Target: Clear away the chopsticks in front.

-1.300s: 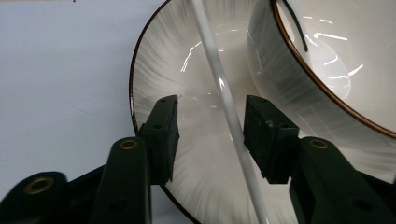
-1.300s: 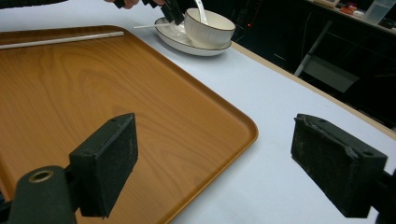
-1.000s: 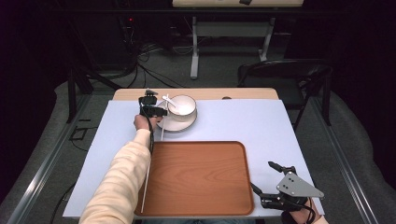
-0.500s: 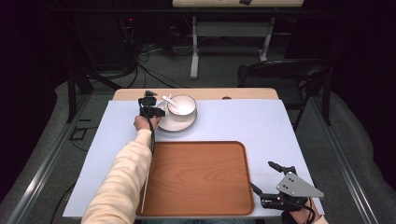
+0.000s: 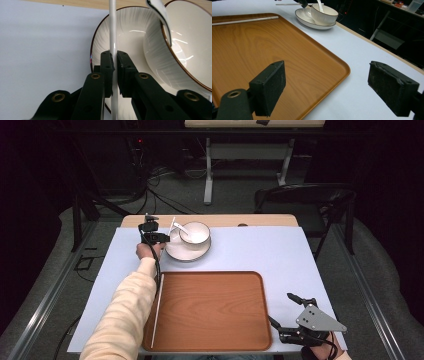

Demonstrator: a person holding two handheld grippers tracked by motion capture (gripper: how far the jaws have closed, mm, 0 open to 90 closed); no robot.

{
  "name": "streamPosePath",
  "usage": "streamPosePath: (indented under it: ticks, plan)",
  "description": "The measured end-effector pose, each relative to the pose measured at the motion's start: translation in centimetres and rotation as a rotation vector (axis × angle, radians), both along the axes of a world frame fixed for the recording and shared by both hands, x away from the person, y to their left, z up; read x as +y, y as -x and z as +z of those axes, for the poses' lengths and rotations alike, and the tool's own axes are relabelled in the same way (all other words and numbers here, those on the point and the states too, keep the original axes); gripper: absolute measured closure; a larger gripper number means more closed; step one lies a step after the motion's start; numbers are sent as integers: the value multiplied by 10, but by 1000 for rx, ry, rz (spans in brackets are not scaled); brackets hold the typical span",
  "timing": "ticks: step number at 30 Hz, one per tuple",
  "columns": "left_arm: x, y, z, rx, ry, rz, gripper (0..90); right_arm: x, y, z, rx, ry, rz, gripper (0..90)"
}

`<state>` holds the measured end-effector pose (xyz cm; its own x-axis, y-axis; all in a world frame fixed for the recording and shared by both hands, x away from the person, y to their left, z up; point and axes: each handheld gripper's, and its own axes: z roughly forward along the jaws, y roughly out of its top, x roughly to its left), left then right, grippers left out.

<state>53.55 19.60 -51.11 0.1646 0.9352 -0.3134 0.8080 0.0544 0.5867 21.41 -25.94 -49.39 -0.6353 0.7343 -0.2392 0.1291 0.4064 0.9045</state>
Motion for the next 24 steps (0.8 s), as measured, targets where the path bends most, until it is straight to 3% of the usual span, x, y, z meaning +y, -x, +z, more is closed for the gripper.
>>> streamPosePath:
  ticks: [3,5,18,24]
  plan:
    - [2,3,3,-10,4,-7,841,0,0,0,0,0,0,142]
    - [6,6,6,-14,49,2,841,0,0,0,0,1,1,142]
    - [18,31,26,-41,27,-10,841,0,0,0,0,2,1,142]
    - [21,48,36,-84,41,-16,840,0,0,0,0,2,0,142]
